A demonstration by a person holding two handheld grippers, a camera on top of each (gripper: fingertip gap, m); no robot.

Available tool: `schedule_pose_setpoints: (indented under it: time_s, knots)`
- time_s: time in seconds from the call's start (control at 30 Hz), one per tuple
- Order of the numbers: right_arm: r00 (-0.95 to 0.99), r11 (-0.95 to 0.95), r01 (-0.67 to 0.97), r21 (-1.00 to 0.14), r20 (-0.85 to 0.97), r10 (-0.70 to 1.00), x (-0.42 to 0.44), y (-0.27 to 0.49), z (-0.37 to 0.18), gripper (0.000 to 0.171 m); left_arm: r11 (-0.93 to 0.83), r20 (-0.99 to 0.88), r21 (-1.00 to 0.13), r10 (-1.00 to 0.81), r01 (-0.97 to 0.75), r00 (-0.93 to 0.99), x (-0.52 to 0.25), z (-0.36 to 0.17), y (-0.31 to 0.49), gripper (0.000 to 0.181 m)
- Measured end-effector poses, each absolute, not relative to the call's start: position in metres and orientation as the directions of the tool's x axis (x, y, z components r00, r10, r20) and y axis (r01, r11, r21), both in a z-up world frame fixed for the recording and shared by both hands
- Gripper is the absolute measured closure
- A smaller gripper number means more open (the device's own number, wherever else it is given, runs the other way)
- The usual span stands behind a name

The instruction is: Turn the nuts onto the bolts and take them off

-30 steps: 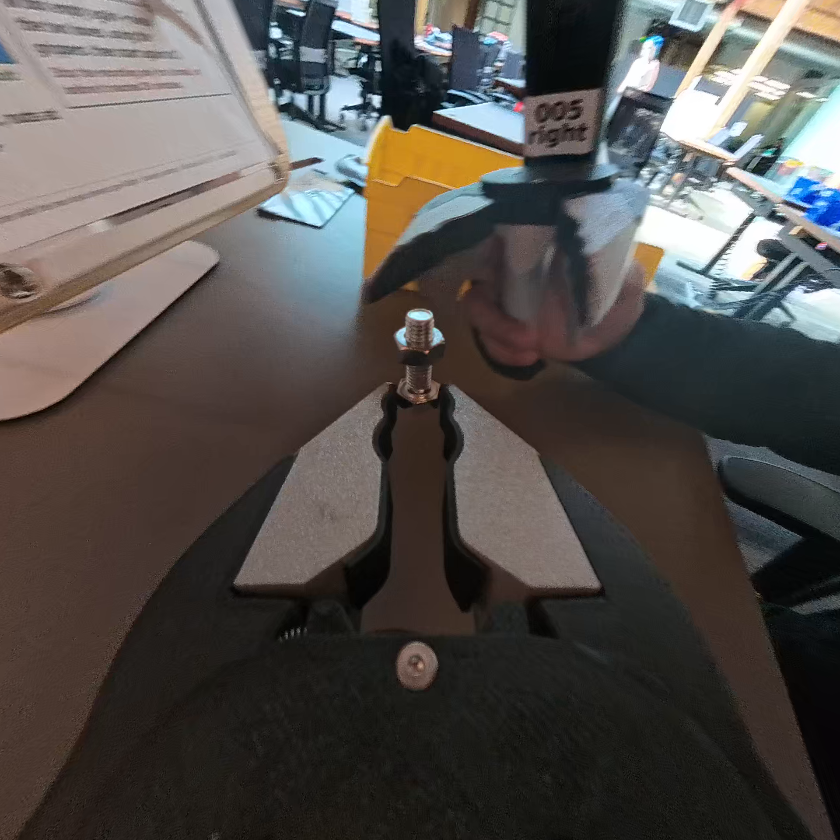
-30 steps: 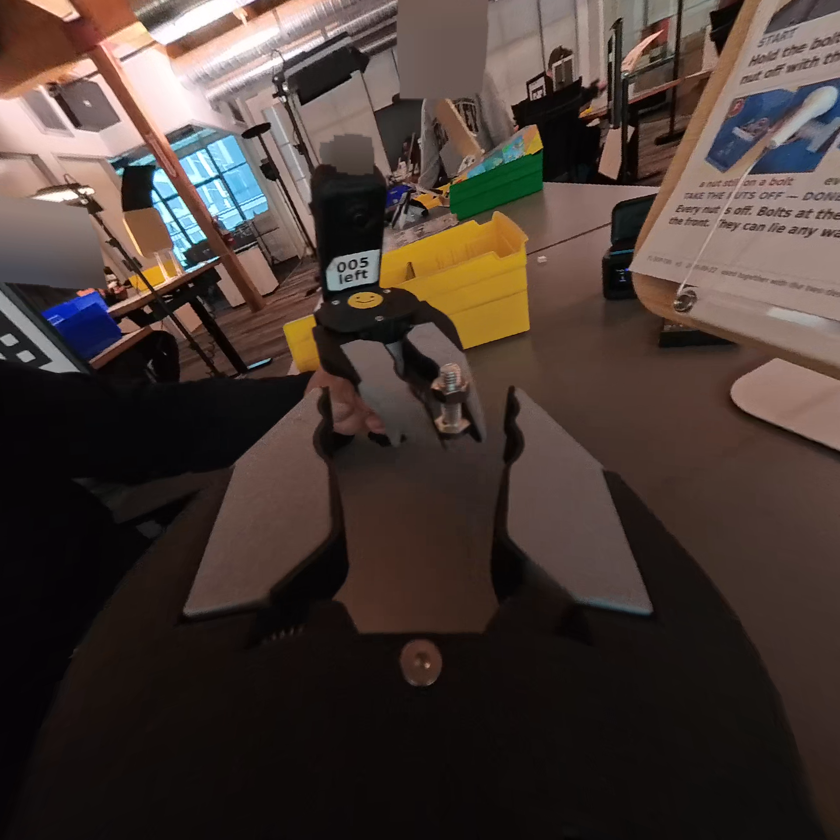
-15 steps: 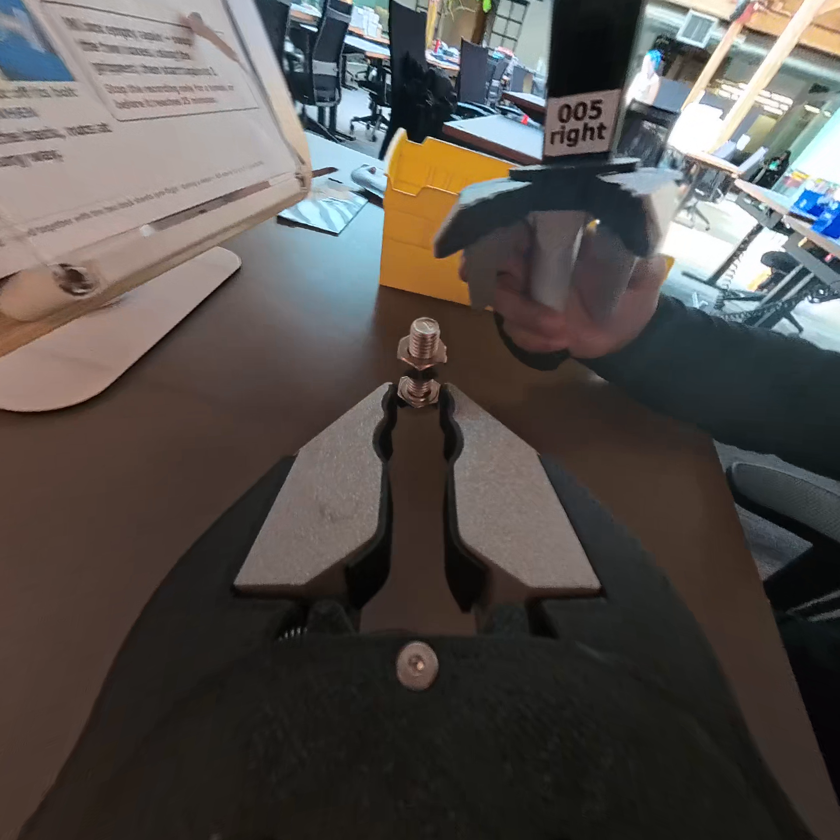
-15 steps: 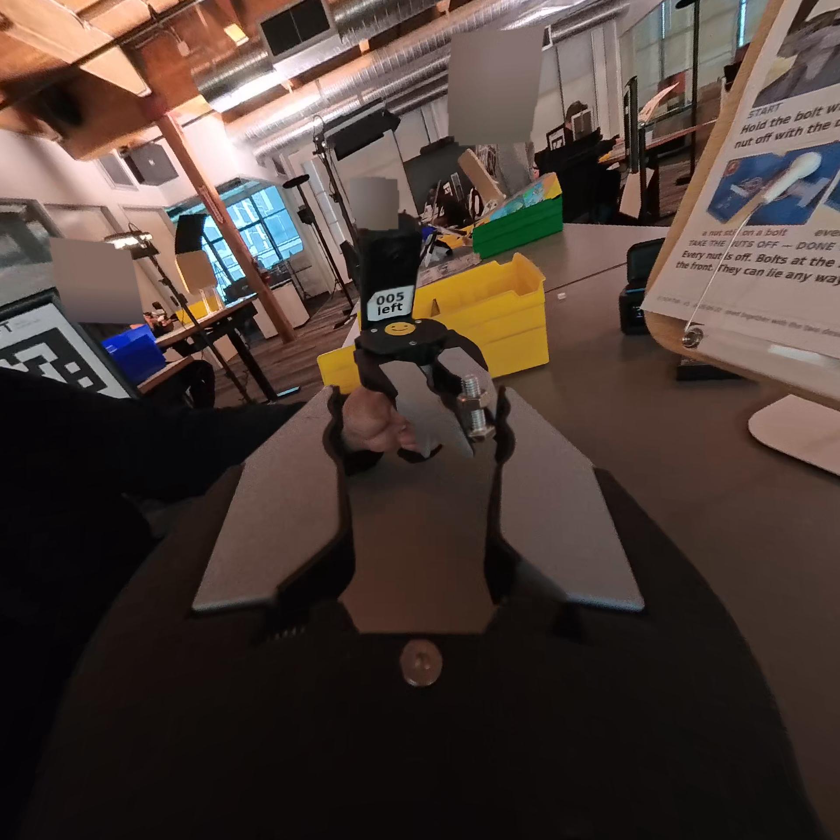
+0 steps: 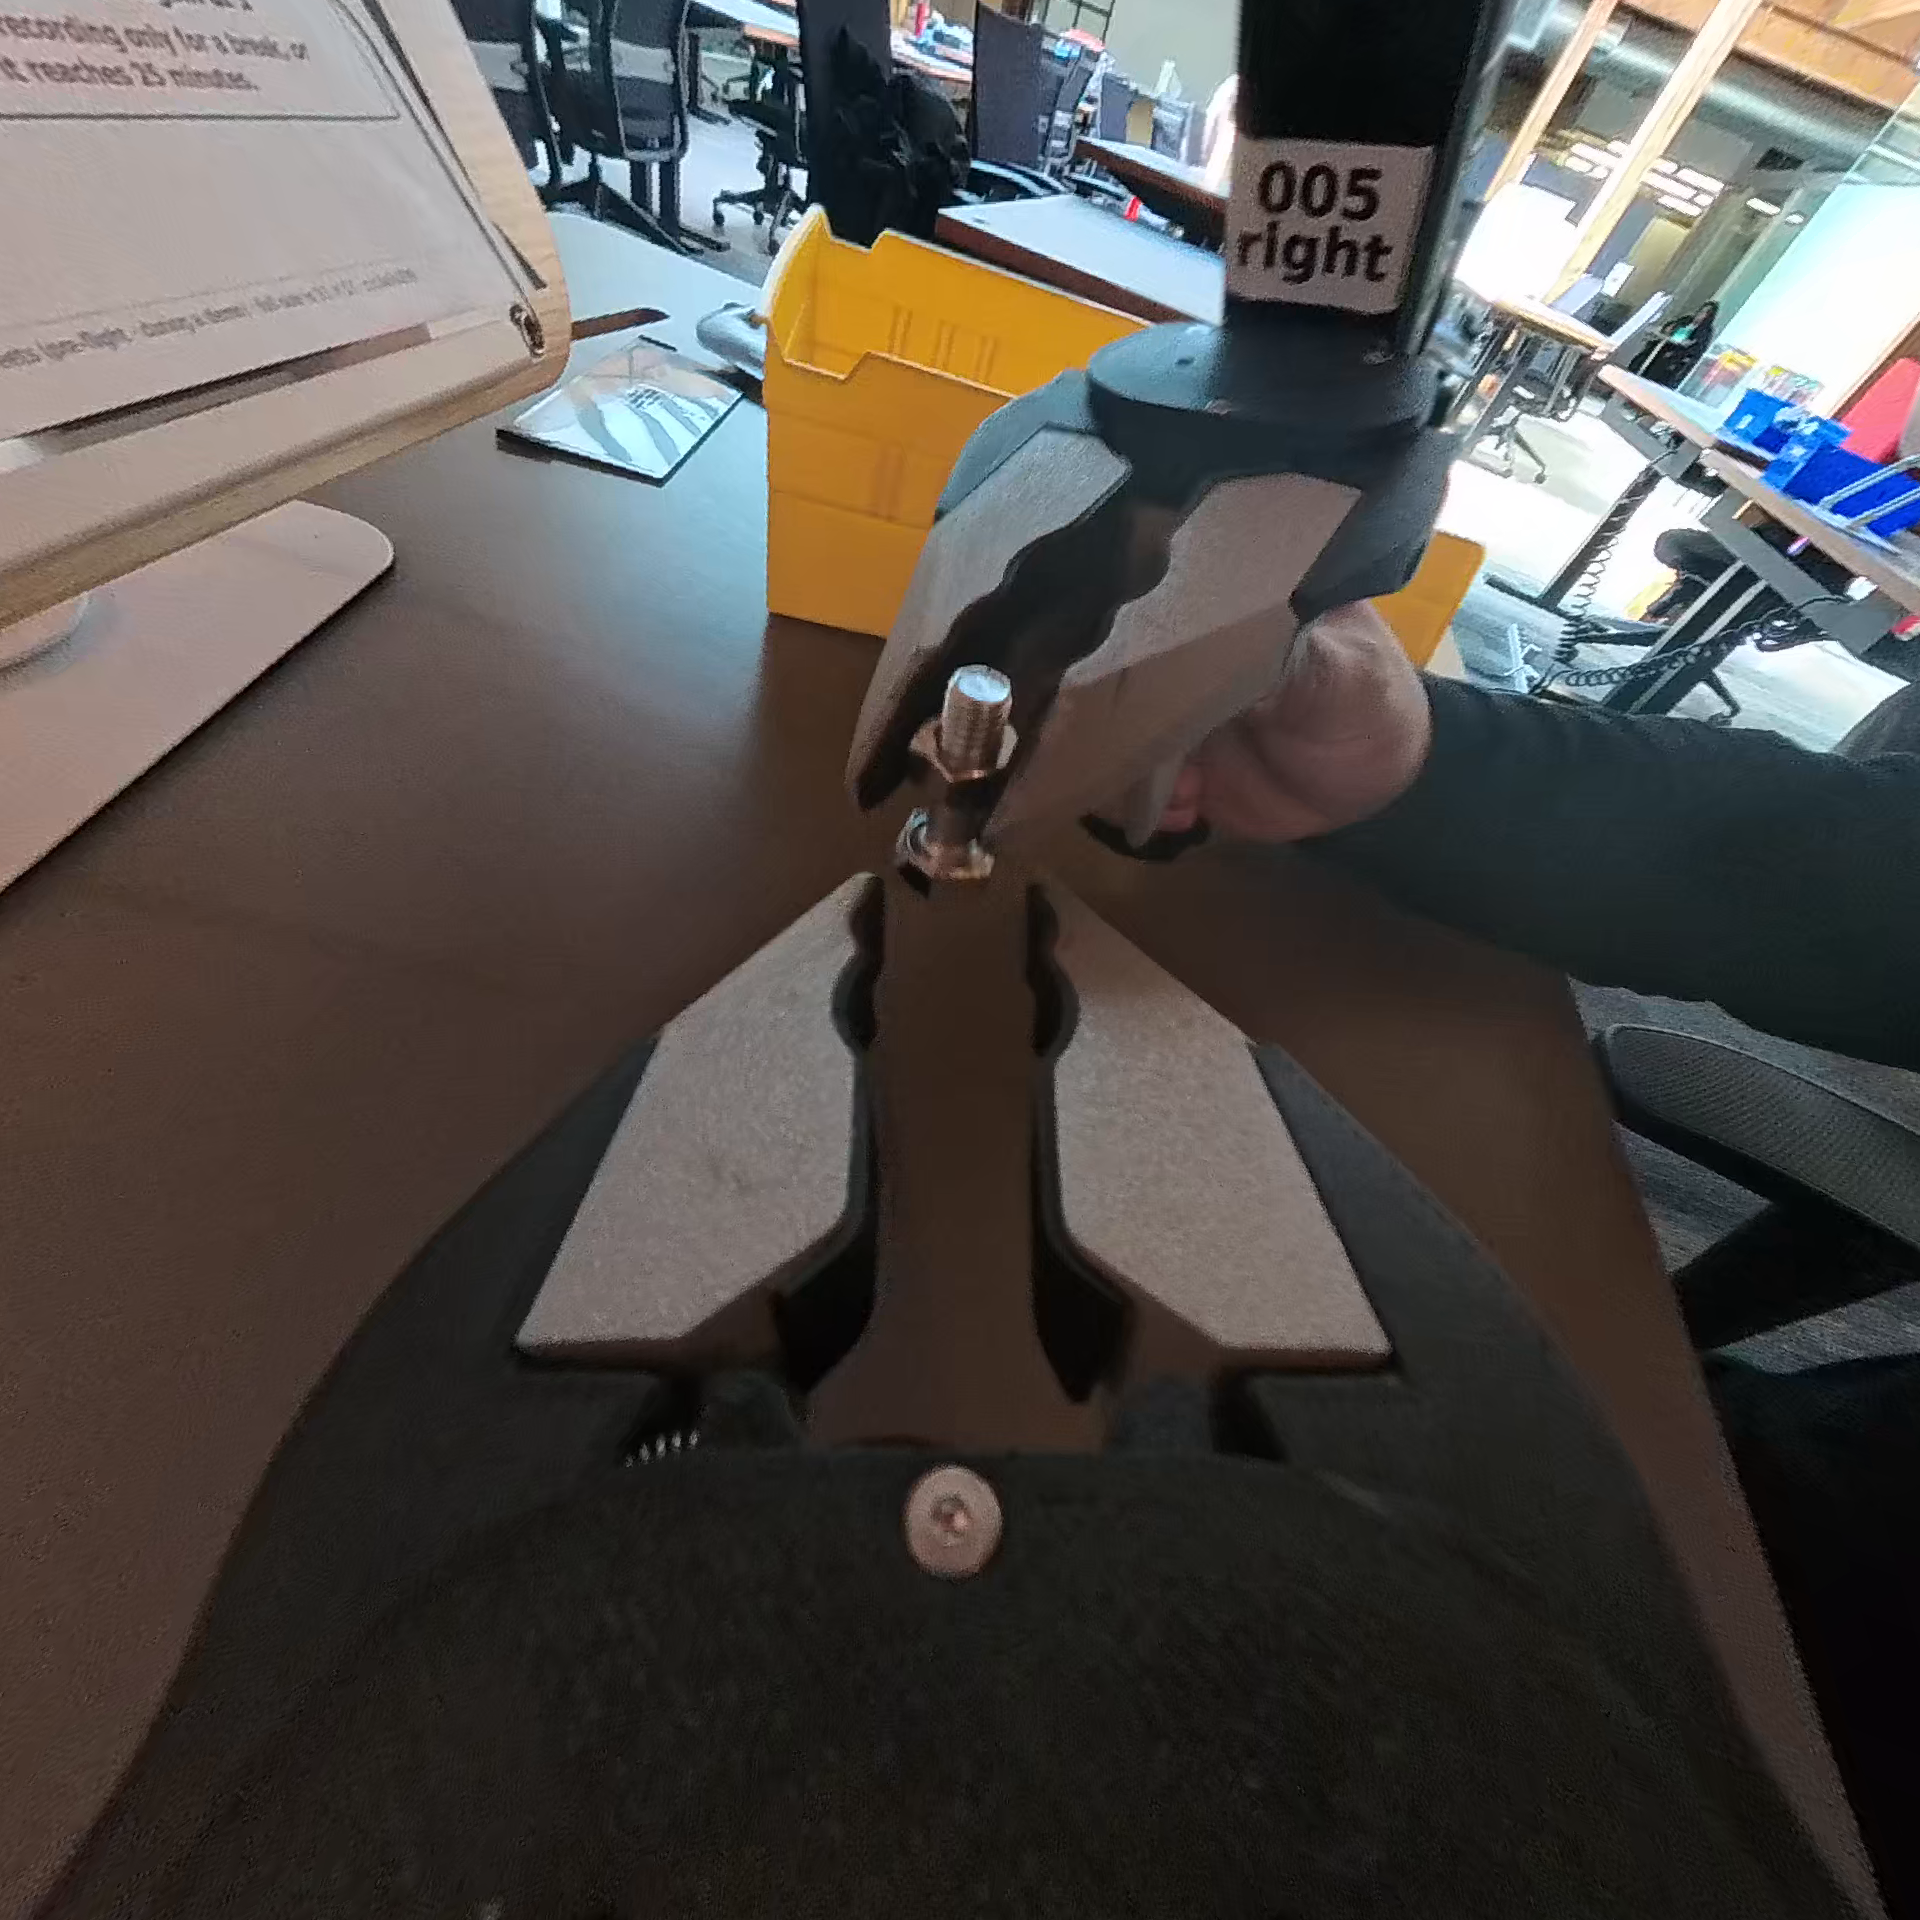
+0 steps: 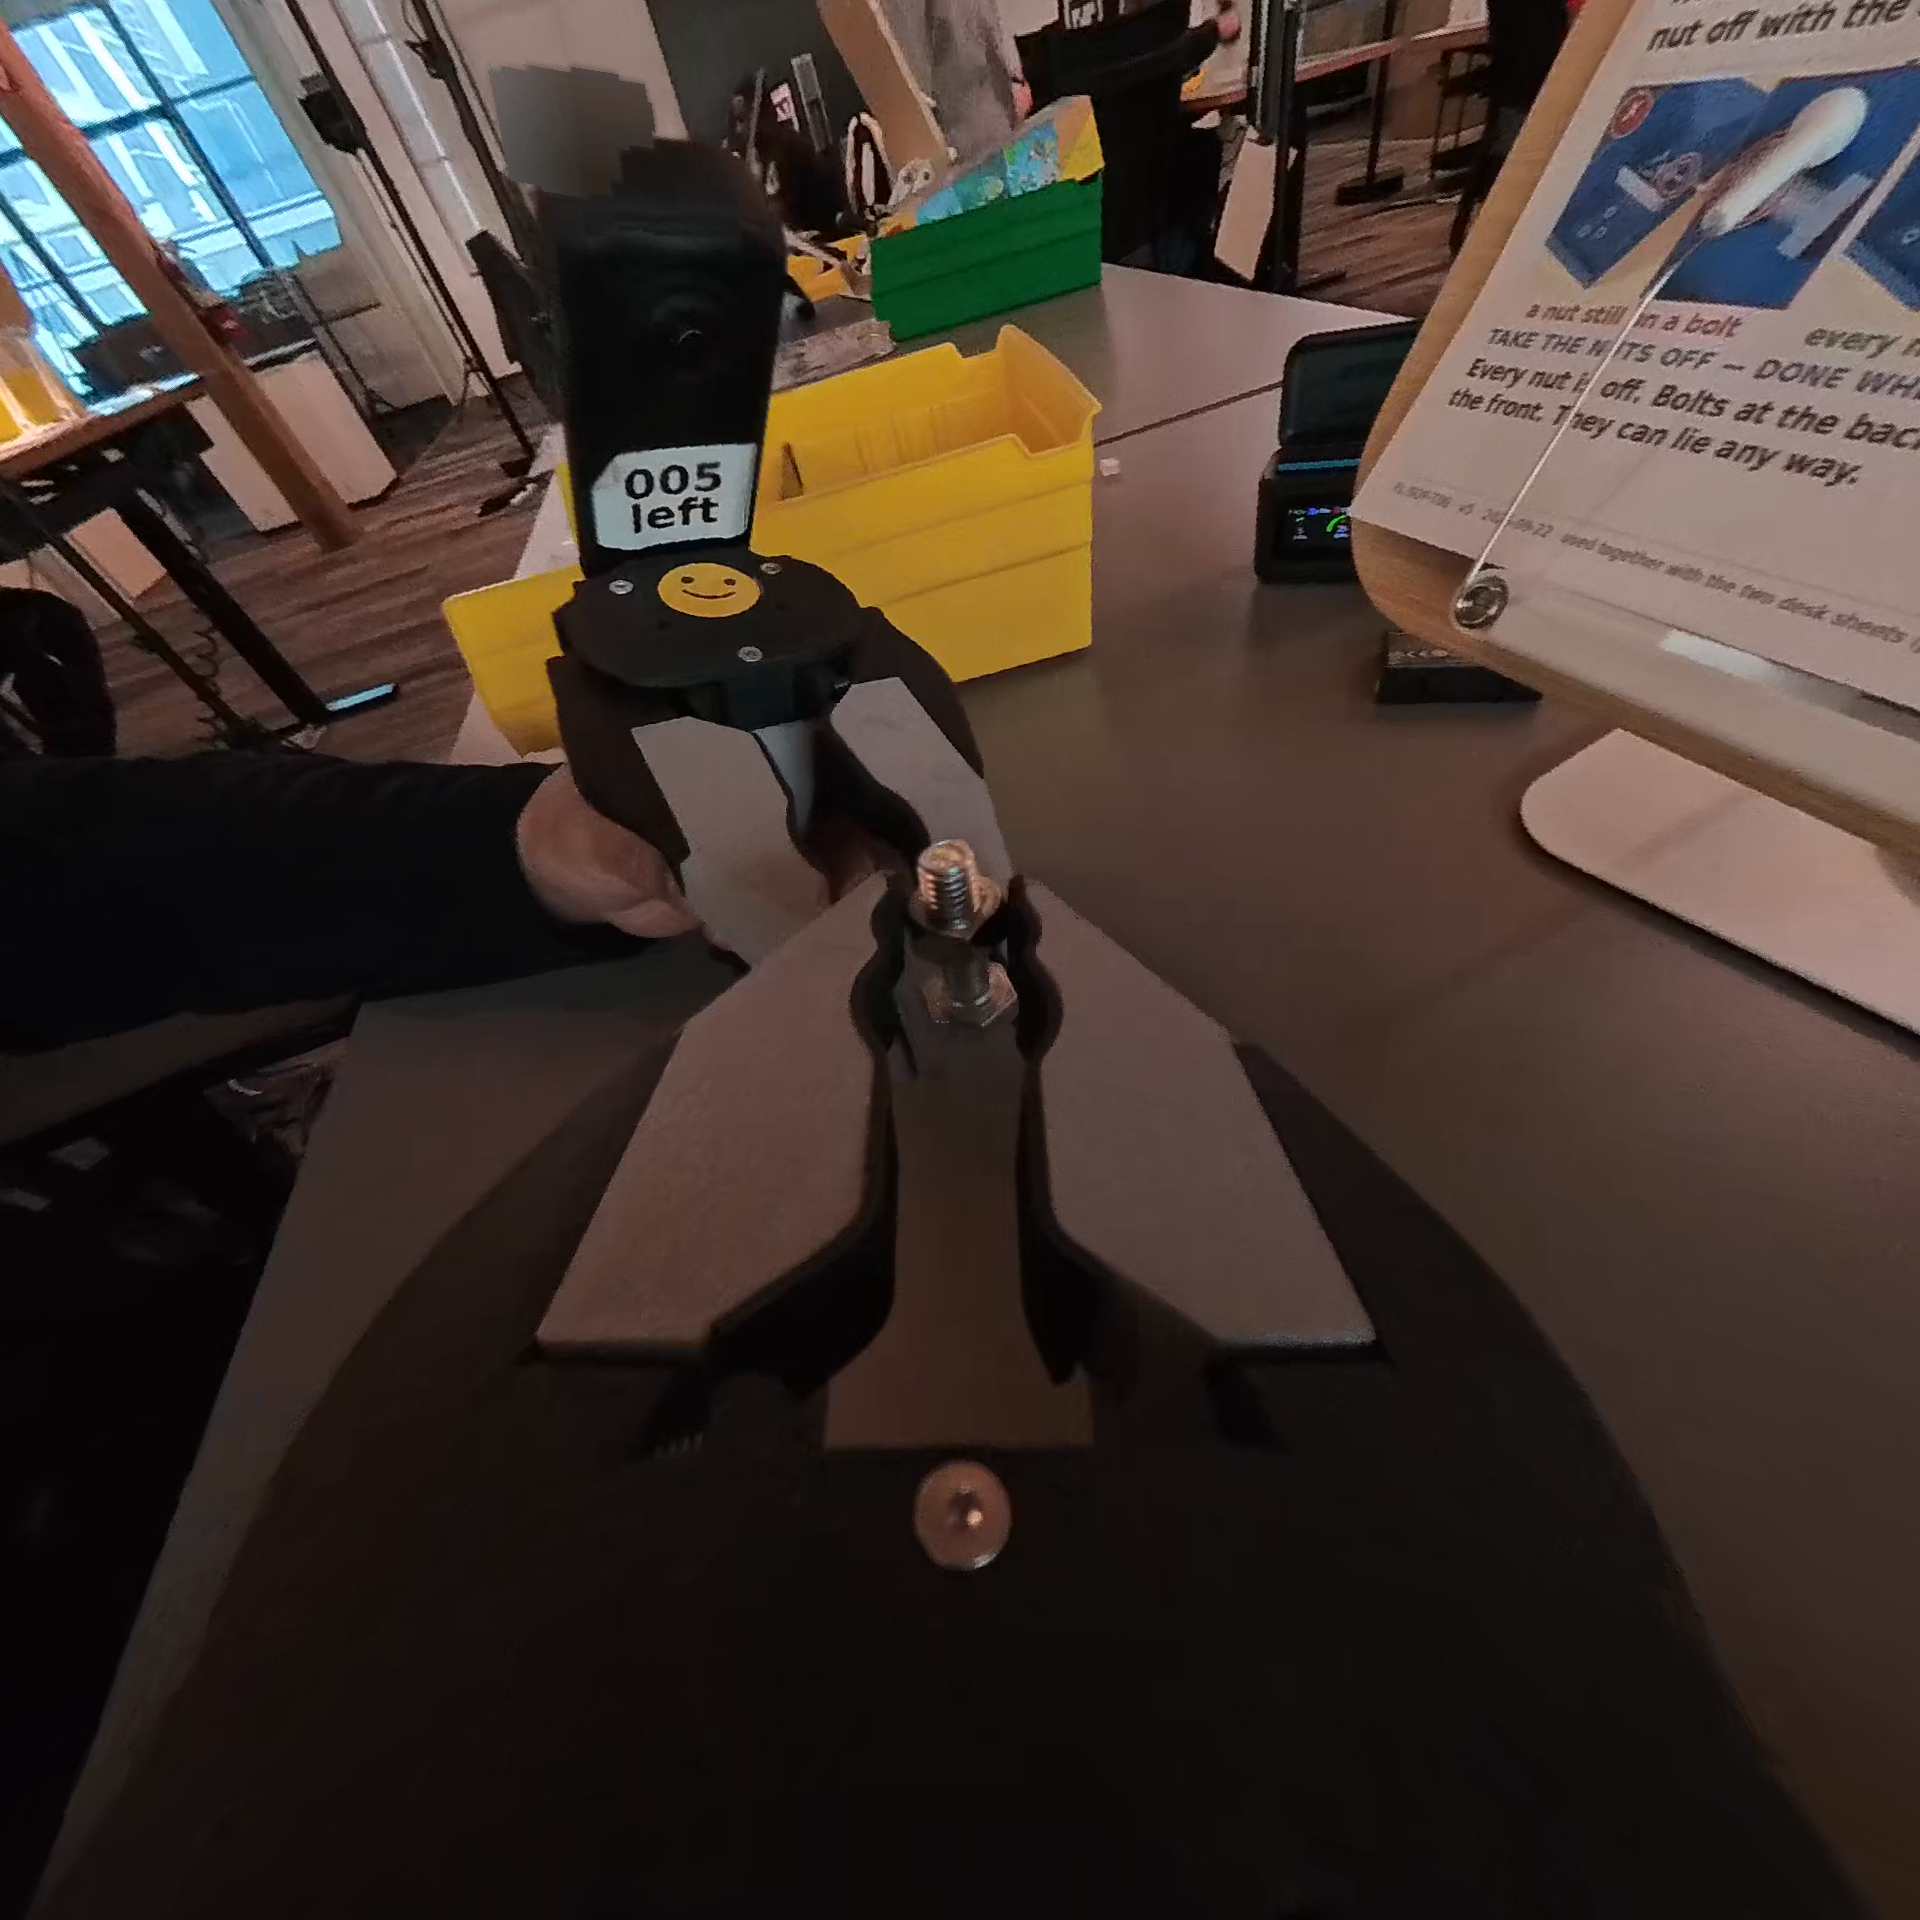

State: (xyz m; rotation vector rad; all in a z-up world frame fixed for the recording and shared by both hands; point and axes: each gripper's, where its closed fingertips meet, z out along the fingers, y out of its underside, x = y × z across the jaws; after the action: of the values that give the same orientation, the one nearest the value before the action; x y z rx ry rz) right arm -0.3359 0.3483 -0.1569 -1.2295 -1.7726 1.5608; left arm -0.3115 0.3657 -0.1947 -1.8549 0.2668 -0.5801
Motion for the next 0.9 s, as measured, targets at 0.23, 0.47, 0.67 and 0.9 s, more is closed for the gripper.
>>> schedule_pose_setpoints:
  time_s: [0.23,0.47,0.67,0.9]
  knots:
    - [-0.355,-0.005,0.229,-0.973,-0.088,0.931,-0.325,0.376,-0.137,0.155,-0.36,0.216,-0.931,-0.404,0.063,0.889,-0.325,-0.201,0.367,0.148]
    - [-0.08,0.167,0.128,-0.978,0.158,0.984,-0.256,0.409,-0.05,0.156,-0.398,0.205,-0.916,-0.367,0.047,0.907,-0.329,-0.209,0.368,0.153]
    - [0.314,0.203,0.504,-0.839,0.397,0.862,-0.172,0.53,-0.048,0.155,-0.425,0.225,-0.903,-0.34,0.064,0.913,-0.326,-0.213,0.37,0.154]
    - [0.37,-0.198,0.882,-0.427,0.369,0.853,-0.118,0.611,-0.178,0.155,-0.437,0.167,-0.9,-0.341,0.002,0.925,-0.324,-0.217,0.369,0.155]
